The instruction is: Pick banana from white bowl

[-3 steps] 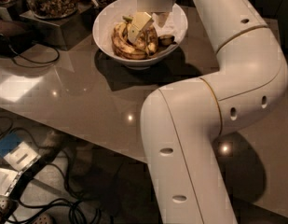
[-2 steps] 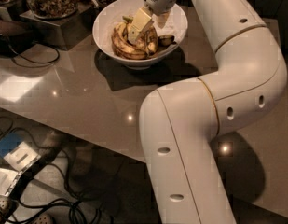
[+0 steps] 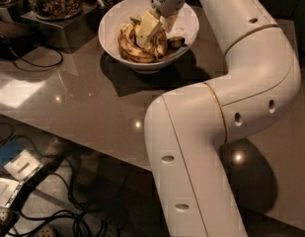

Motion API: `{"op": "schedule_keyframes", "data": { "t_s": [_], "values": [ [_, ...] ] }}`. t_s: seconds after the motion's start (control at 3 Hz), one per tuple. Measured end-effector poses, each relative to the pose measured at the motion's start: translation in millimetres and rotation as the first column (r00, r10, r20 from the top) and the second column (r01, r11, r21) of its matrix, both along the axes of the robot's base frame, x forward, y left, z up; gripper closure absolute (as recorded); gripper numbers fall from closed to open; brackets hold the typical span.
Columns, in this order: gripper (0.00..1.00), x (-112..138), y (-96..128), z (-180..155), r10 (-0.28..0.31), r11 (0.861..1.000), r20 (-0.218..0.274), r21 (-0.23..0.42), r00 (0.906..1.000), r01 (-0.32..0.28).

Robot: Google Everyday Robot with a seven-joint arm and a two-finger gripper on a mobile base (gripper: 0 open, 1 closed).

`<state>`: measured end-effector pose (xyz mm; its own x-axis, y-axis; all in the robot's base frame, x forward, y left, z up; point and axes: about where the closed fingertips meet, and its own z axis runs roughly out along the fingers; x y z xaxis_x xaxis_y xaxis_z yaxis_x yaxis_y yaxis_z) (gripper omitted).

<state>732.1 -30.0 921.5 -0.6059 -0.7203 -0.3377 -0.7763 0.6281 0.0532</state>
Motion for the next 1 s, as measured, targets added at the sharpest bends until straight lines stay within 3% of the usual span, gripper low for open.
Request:
{"op": "schedule_keyframes", "data": {
  "t_s": [0.33, 1.0],
  "values": [
    [0.45, -1.2, 0.4, 7.0, 0.053, 0.999, 0.028, -0.01, 0.9982, -0.053],
    [0.91, -1.2, 0.4, 7.0, 0.054, 0.998, 0.029, -0.011, 0.9981, -0.054]
  ]
}}
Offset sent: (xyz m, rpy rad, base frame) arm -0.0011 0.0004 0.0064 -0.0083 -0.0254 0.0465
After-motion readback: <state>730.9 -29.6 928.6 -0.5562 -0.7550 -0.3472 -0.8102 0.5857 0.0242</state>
